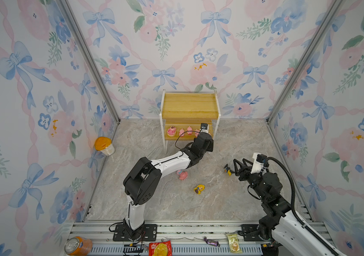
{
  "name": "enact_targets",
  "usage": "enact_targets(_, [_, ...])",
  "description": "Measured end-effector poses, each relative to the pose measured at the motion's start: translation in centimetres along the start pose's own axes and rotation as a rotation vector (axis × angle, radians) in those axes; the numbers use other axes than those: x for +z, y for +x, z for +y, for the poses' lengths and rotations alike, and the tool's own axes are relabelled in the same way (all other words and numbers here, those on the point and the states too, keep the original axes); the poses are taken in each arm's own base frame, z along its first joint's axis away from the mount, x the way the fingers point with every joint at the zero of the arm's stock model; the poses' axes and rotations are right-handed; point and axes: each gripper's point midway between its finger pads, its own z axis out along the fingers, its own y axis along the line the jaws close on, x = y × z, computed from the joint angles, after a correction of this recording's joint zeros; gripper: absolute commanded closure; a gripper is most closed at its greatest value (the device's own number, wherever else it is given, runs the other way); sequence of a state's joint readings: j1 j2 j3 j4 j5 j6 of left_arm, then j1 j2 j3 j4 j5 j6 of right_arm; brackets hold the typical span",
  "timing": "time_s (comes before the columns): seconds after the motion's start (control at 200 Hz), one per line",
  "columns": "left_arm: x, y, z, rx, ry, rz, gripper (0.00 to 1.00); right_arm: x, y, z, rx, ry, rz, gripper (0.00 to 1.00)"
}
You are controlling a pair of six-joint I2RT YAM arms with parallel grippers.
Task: Organize plastic toys on shelves
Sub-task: Place the plastic toy on the shelf.
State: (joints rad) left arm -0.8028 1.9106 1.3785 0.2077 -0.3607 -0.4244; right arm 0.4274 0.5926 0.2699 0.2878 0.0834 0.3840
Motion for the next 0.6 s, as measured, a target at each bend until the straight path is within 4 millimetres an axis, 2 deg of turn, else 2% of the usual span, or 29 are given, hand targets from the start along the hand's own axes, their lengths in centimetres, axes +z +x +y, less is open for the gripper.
enact_targets(0.155, [0.3,-0.6,-0.2,-0.004,-0.005,-0.014,0.66,0.0,0.2,-0.1,0.000,0.001,0.005,0.37])
enact_targets(0.435, [1.2,-0.2,-0.2,0.002,-0.021,-0.004,0.65,0.0,0.5,-0.1,-0.001,0.002,0.010,0.37])
enact_targets(0.6, [1.1,-0.7,-0.2,0.000,-0.033,-0.014,0.65,0.0,0.5,-0.1,-0.001,0.002,0.010,0.37])
